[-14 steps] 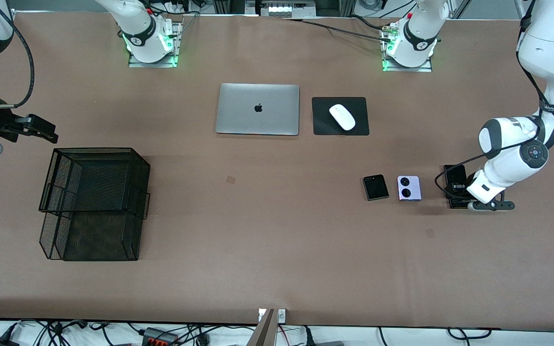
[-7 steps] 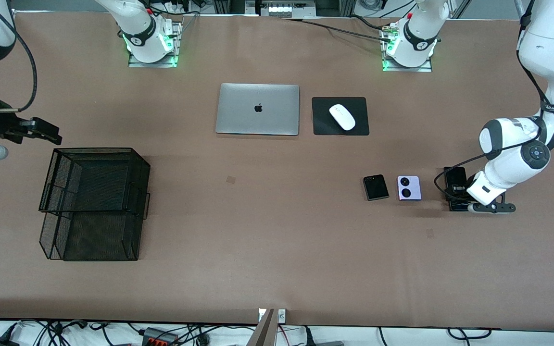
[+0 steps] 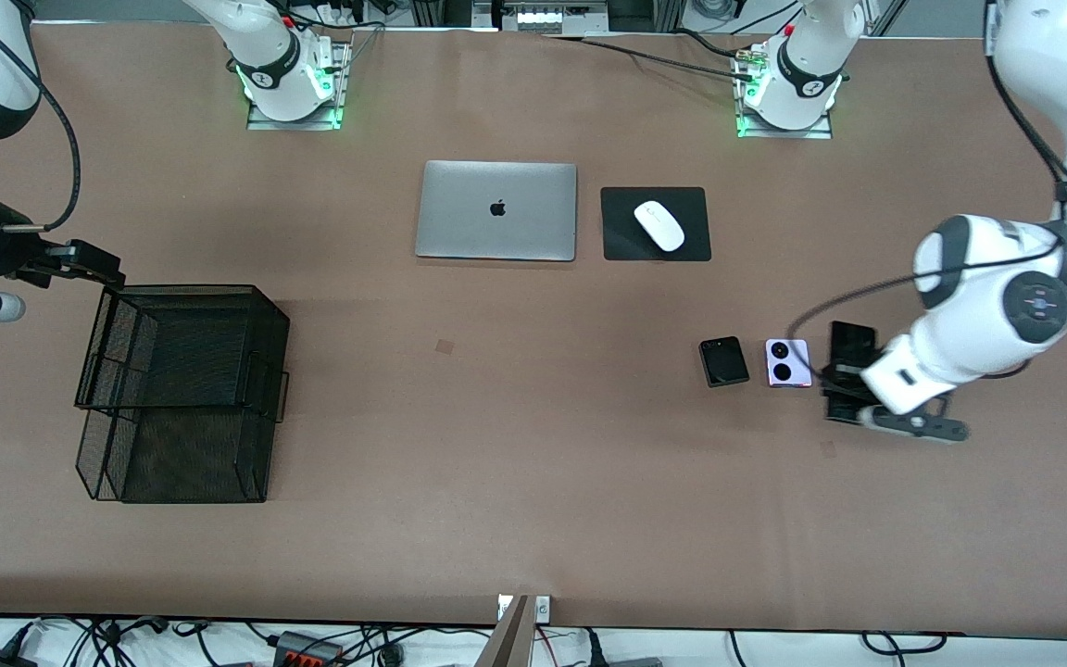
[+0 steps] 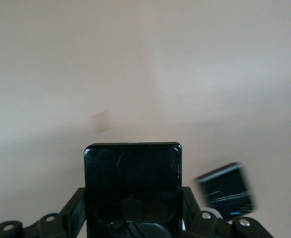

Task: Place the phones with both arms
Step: 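Carry the tall black phone toward the laptop and set it down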

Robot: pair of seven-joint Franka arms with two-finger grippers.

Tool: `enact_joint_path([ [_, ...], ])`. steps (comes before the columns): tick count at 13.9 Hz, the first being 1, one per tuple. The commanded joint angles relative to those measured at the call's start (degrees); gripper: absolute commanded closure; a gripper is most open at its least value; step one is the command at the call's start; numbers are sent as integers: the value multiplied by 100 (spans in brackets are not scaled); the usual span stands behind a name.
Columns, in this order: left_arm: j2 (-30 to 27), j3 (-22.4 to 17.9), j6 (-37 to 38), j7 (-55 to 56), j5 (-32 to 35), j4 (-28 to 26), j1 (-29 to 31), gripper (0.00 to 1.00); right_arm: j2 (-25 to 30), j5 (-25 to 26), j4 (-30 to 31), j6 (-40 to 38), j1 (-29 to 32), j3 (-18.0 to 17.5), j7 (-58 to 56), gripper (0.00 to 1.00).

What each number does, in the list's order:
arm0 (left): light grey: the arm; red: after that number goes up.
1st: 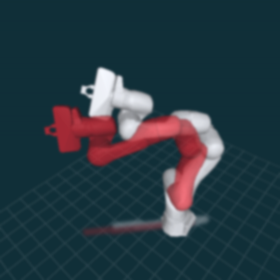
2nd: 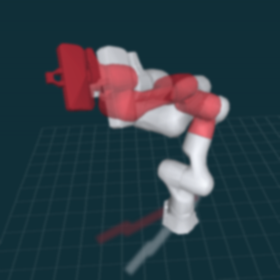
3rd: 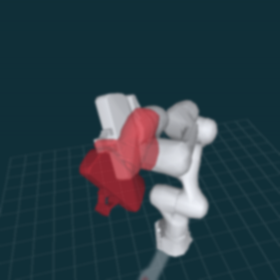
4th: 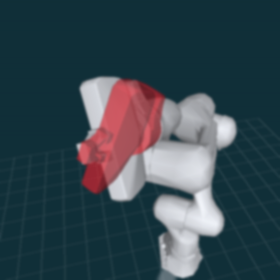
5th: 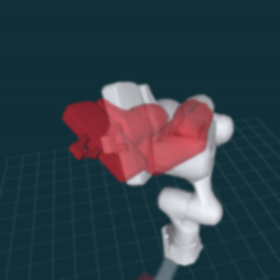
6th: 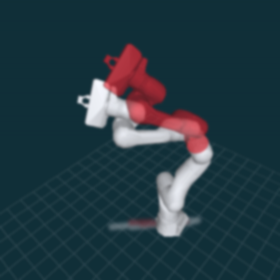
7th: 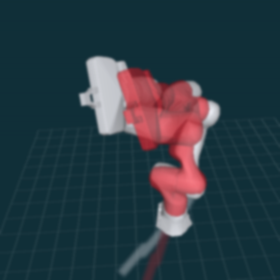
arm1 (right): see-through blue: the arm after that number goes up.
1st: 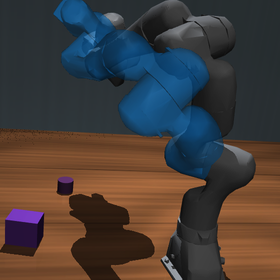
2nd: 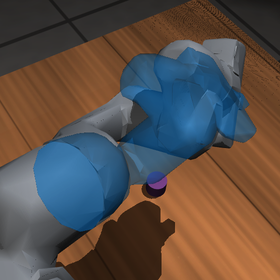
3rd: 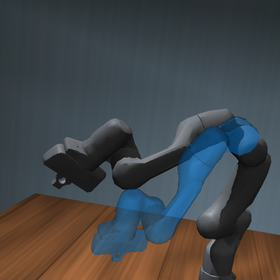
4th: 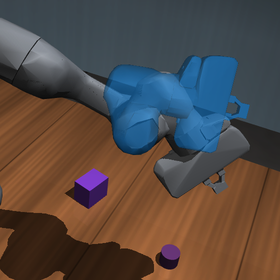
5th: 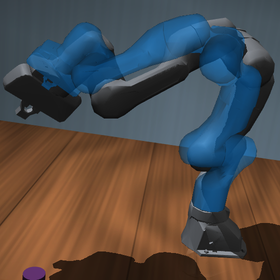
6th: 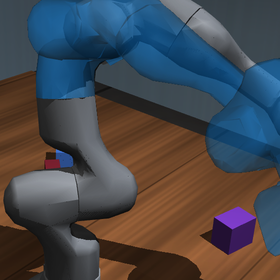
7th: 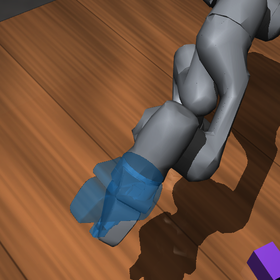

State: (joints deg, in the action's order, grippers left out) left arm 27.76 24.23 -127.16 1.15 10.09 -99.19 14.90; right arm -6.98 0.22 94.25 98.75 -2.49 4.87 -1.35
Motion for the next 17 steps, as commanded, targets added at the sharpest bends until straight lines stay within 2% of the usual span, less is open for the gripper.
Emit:
enact_joint_path([
  [1,387,2,131,665,63,444,-802,74,-6,-101,-170,-92,12,-13,-93,0],
  [3,729,-6,122,1498,81,803,-1566,74,-40,-83,-178,-93,-23,-21,-24,0],
  [6,1265,-24,113,2422,81,1384,-2410,74,-85,-92,-187,-75,-6,-39,-93,0],
  [8,1652,-68,34,3335,107,1708,-2920,74,-85,-83,-179,-93,-58,-48,-85,0],
  [11,2319,-111,-45,4031,107,2438,-3501,76,-85,-83,-170,-102,-103,-39,-23,0],
  [13,2619,-225,-359,4191,125,2633,-3791,77,-120,-75,-187,-49,-120,-30,-58,0],
  [15,2786,-497,-738,4296,107,2633,-4091,76,-129,-92,-188,-23,-94,-39,-85,0],
  [17,2928,-577,-993,4376,116,2633,-4188,76,-224,-83,-188,4,-111,-30,-93,0],
])
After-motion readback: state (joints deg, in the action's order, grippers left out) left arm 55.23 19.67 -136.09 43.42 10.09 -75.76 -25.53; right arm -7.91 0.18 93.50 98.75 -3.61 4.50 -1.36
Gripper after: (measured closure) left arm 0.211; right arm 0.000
